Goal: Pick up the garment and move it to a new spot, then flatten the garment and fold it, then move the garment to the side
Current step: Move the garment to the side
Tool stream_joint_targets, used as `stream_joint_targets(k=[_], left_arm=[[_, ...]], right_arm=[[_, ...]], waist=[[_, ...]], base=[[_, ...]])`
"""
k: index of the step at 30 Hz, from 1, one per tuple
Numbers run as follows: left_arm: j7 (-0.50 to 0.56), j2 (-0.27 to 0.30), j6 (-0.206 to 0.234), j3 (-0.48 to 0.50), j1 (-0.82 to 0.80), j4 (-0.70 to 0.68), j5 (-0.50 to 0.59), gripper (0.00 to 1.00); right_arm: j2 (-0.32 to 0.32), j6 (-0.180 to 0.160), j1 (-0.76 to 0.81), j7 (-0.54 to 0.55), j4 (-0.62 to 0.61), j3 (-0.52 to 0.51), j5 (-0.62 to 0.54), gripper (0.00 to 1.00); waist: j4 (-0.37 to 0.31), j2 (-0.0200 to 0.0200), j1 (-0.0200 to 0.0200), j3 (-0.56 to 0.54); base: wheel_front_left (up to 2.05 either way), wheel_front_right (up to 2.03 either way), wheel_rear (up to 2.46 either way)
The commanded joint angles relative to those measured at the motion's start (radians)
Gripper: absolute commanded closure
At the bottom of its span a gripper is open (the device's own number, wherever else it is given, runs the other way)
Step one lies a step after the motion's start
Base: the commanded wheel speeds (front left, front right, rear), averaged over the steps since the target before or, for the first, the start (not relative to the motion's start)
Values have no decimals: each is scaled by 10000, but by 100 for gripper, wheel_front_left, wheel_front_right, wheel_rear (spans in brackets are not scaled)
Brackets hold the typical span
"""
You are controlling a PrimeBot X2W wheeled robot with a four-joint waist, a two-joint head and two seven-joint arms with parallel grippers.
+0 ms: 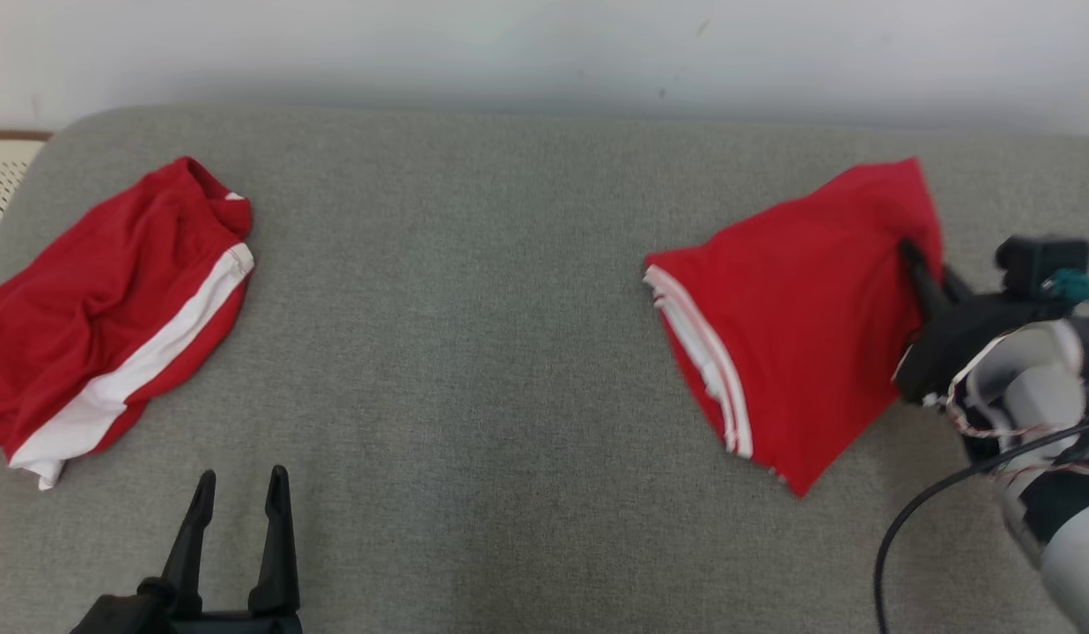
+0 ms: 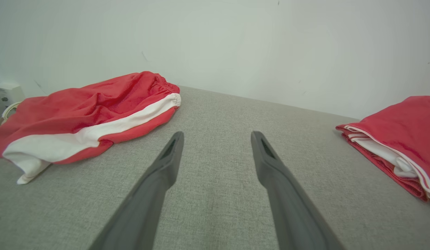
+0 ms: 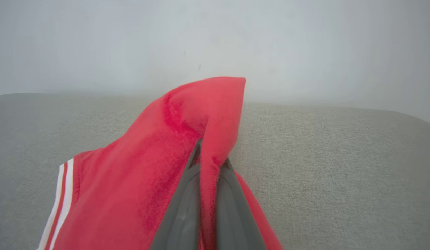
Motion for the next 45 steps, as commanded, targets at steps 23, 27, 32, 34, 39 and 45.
stream_joint_targets(k=[23, 27, 32, 34, 39, 45], left_arm=[[-38, 266, -448, 536, -1179, -815, 554, 0], [-38, 369, -511, 575, -1215, -862, 613, 0], [-38, 477, -516, 746, -1167, -1044, 643, 0], [-38, 516, -524, 809, -1137, -1118, 625, 0], [-38, 528, -516, 824, -1114, -1188, 668, 0], [-38, 493, -517, 797, -1203, -1158, 656, 0]], right_arm=[[-2275, -8, -3387, 3, 1937, 488, 201, 100], [-2625, -8, -3746, 49, 2194, 700, 68, 100], [-2957, -8, -4144, 57, 2453, 928, -117, 100], [-3028, -8, -4307, 71, 2523, 985, -150, 100], [-3053, -8, -4561, 34, 2637, 1157, -301, 100], [-2977, -8, -4761, 34, 2848, 1324, -386, 75]], waist=[[-713, -1, -1, 2586], [-683, -1, -1, 2746], [-669, -1, -1, 2867], [-681, -1, -1, 2948], [-695, -1, -1, 3063], [-694, -1, -1, 3175]], base=[[0, 0, 0], [0, 0, 0], [0, 0, 0], [0, 0, 0], [0, 0, 0], [0, 0, 0]])
